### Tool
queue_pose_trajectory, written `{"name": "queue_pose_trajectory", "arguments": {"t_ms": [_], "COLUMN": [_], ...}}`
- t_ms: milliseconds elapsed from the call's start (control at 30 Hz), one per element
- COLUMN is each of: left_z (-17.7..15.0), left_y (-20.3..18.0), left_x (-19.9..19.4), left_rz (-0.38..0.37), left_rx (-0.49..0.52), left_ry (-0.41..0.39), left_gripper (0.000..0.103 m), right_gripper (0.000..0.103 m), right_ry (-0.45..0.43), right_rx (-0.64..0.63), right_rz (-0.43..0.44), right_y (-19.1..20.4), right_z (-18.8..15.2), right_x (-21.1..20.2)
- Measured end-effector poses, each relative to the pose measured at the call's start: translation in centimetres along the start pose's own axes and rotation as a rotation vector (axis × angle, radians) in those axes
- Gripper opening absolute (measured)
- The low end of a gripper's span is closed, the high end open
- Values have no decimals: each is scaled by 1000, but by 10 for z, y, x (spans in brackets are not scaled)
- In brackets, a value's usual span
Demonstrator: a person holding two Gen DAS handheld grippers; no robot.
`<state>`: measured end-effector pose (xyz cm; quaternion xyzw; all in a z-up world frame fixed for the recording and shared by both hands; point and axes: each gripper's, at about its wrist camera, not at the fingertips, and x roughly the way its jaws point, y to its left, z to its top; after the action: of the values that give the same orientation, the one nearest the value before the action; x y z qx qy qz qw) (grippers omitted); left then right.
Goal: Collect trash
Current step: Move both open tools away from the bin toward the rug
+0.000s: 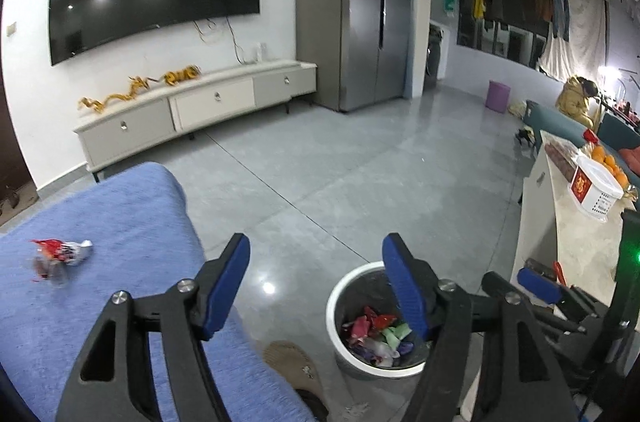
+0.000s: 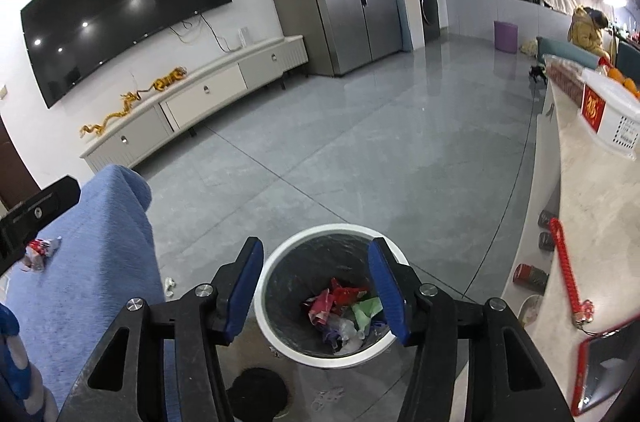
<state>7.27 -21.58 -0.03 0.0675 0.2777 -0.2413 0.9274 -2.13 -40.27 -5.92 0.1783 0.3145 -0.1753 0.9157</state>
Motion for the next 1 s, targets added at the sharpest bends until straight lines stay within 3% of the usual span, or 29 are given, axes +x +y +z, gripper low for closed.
{"name": "queue_pose_trajectory", "arguments": {"t_ms": [667,1000], "left_z": [-6,-15], "left_y": [82,123], "left_x": [-96,-131], "left_rz": [75,144], "left_rx": [-104,-162], "left_ry": [-148,-185], "left_gripper": [68,68], "right_gripper": [59,59], "right_ry": [-88,-135], "right_rx": [-135,-223], "right_rz": [12,73], "right_y": [75,115], "right_z": [4,2], "right_x": [-59,-88]}}
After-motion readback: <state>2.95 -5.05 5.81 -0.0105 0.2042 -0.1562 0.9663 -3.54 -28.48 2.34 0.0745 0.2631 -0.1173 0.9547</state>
